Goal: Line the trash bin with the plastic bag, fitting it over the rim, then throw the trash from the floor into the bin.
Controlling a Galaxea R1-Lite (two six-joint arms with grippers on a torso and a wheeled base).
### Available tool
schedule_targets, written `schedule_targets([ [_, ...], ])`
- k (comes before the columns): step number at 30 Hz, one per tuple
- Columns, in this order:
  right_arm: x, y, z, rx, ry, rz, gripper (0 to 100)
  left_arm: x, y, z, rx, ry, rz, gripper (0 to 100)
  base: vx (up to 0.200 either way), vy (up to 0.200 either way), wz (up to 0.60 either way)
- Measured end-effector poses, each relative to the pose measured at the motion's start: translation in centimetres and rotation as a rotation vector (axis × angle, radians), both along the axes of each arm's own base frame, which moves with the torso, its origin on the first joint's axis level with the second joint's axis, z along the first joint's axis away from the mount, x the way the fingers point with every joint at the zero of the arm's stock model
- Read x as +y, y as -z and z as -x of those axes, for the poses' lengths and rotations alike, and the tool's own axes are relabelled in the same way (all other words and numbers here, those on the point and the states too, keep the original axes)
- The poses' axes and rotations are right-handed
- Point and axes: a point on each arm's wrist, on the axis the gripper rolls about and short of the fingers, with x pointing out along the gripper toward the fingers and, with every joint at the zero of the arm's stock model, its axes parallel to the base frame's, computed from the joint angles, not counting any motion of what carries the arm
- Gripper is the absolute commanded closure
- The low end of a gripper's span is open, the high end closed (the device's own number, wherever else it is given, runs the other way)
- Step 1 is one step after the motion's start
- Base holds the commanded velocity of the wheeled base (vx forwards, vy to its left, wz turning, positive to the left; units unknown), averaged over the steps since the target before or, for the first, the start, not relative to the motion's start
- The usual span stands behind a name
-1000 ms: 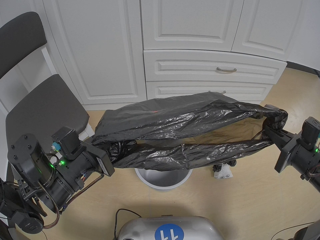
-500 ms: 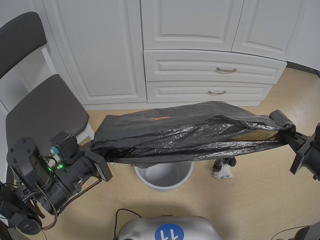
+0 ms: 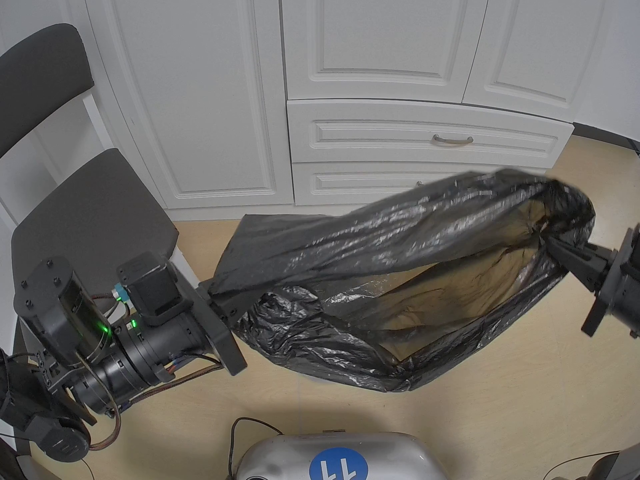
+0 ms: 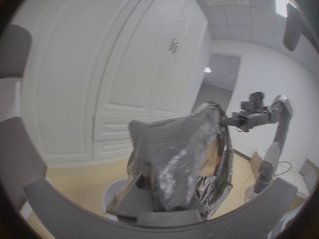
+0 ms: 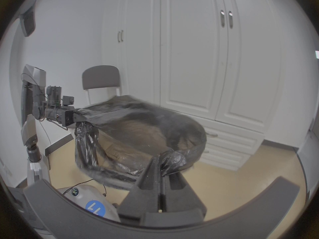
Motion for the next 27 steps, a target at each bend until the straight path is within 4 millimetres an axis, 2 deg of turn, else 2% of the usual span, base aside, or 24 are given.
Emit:
schedule_targets([
  [4, 0.8, -1.2, -2.1, -0.033, -0.028, 0.037, 100, -1.1, -0.9, -0.9, -0.087, 0.085, -0.015, 100, 0.000, 0.000, 0.00],
  [7, 1.6, -1.3, -3.6, -0.031, -0.041, 0.059, 100, -2.2, -1.1, -1.1, -0.134, 0.128, -0.038, 100, 0.000, 0.000, 0.00],
  [11, 3.1, -1.2, -4.4, -0.026, -0.086, 0.036, 100, -3.7, -0.7, -0.5, -0.140, 0.188, -0.054, 100, 0.000, 0.000, 0.00],
  [18, 7.2, -1.1, -3.2, -0.002, -0.167, -0.114, 100, -5.5, 0.0, 0.6, -0.142, 0.208, -0.046, 100, 0.000, 0.000, 0.00],
  [22, 9.1, -0.8, -2.0, 0.026, -0.218, -0.190, 100, -6.2, 0.5, 0.2, -0.128, 0.062, -0.023, 100, 0.000, 0.000, 0.00],
  [27, 10.0, 0.5, -1.2, 0.074, -0.231, -0.211, 100, -6.4, 1.5, -1.0, -0.074, -0.129, -0.002, 100, 0.000, 0.000, 0.00],
])
